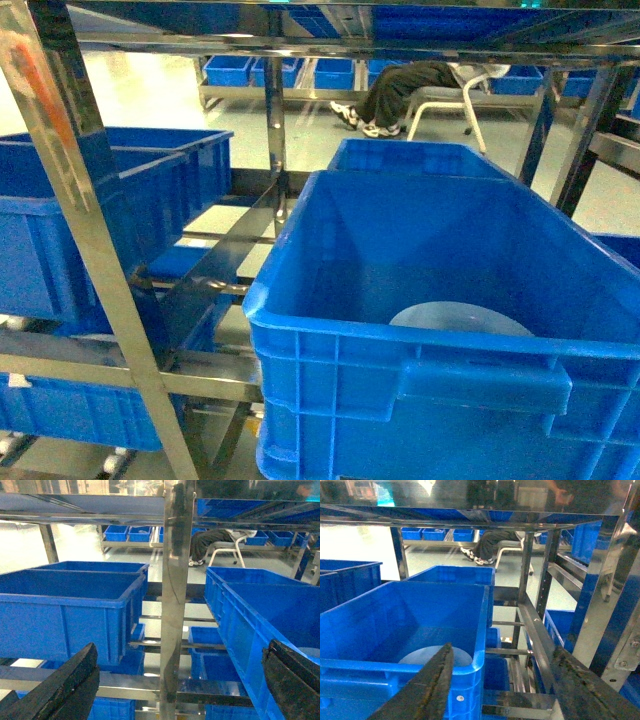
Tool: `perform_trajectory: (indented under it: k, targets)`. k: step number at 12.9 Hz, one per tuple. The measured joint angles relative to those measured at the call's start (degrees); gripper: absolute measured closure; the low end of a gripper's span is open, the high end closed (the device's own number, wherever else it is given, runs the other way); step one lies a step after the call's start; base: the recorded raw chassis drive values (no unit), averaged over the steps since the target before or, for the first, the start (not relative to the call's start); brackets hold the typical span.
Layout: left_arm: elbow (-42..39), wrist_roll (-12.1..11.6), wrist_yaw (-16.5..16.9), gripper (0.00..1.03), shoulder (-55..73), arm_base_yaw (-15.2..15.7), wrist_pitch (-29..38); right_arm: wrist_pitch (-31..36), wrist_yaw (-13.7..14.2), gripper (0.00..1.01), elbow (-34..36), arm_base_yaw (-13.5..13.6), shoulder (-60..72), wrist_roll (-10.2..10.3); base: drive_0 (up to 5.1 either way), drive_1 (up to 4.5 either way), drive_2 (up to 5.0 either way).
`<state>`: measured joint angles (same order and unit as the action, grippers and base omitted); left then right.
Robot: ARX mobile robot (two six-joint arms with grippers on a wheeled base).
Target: Place blue tray on left shelf second layer neatly
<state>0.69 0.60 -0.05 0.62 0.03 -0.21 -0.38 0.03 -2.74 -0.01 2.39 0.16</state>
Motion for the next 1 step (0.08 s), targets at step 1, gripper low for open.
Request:
perform_trajectory:
  k: [1]
  targets:
    - [0.0, 0.0, 0.0, 0.05, 0.0, 0.0, 0.0, 0.0, 0.0, 0.35, 0.0, 0.0, 0.0, 0.0, 0.0, 0.0, 0.0]
